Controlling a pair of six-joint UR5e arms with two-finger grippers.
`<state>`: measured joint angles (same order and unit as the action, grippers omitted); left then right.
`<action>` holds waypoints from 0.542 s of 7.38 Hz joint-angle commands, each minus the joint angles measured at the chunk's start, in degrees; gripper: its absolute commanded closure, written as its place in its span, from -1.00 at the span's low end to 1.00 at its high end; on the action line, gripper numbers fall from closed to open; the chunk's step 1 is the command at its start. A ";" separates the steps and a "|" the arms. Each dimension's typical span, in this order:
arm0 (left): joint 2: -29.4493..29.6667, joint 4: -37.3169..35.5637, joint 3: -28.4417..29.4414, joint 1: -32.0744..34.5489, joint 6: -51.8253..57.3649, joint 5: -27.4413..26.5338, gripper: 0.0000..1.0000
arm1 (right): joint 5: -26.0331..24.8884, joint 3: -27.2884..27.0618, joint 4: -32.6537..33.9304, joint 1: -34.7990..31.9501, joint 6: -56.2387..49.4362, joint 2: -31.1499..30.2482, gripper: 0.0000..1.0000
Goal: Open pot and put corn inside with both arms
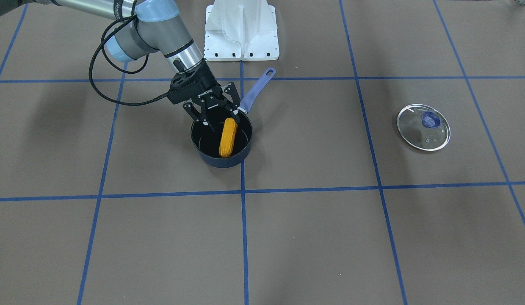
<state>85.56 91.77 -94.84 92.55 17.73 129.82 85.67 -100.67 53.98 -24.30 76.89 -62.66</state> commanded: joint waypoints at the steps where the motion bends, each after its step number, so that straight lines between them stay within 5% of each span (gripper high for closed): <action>1: -0.48 -0.01 -0.08 0.00 0.02 0.00 -0.98 | 1.68 -0.58 3.47 -2.14 -0.16 0.69 -1.00; 4: -1.00 -0.44 0.10 0.00 -0.07 0.00 -0.98 | 20.85 -3.83 17.42 -17.38 -5.40 -0.44 -1.00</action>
<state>84.68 91.62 -94.84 92.55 17.70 129.83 97.38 -103.52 64.80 -34.68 75.02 -62.61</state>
